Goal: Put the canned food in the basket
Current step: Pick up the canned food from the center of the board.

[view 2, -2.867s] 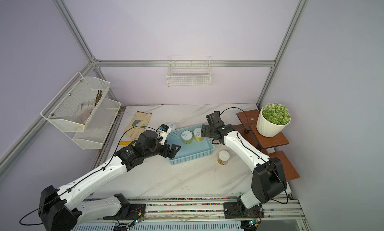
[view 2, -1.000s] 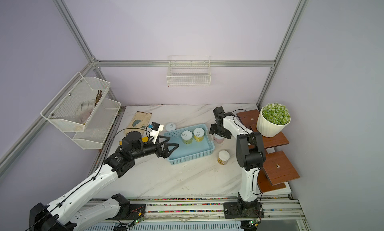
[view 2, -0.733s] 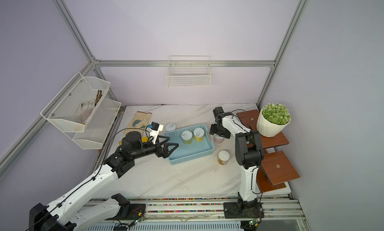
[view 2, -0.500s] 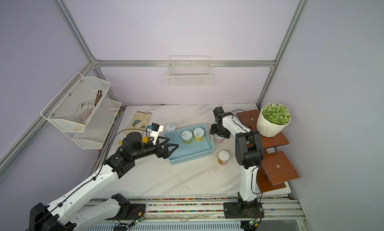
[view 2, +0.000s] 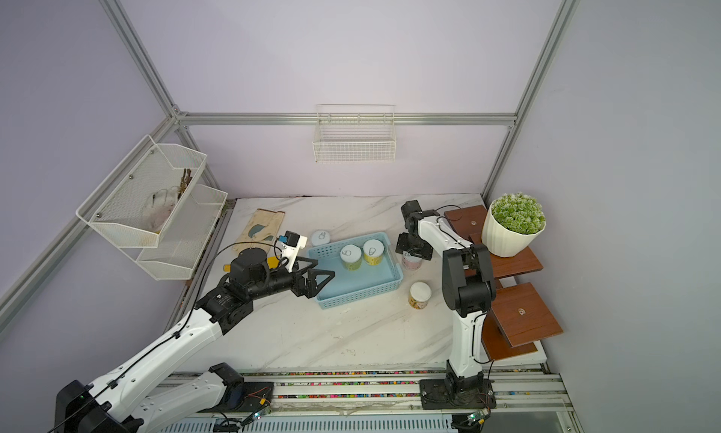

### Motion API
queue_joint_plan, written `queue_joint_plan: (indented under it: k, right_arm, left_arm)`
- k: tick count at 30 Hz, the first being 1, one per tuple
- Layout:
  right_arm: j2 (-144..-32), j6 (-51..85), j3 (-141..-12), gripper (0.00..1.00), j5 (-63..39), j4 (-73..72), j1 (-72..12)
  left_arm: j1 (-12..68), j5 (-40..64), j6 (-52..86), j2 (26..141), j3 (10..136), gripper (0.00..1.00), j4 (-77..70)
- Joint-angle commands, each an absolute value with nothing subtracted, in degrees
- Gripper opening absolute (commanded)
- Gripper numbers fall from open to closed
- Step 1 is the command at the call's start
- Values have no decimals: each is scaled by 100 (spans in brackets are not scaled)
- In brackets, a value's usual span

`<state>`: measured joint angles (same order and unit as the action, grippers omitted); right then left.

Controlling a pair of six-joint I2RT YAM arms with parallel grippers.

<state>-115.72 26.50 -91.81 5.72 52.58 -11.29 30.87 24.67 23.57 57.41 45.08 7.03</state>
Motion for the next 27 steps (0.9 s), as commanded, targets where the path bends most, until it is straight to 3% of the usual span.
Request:
queue_joint_plan:
  k: [1,14,27]
  right_arm:
    - [-10911,2672,-9345,73,863,5491,-1087]
    - [-9637,2505,-9281,69,450,5759,-1239]
    - [-9760,2656,-9854,69,528,6145,-2762]
  left_arm:
    - [3044,2245,2411,5599,4508,100,638]
    - [2580,2354,2766,5555,4357,100,419]
    - [2439,2158,3251,5369,3868,100,125]
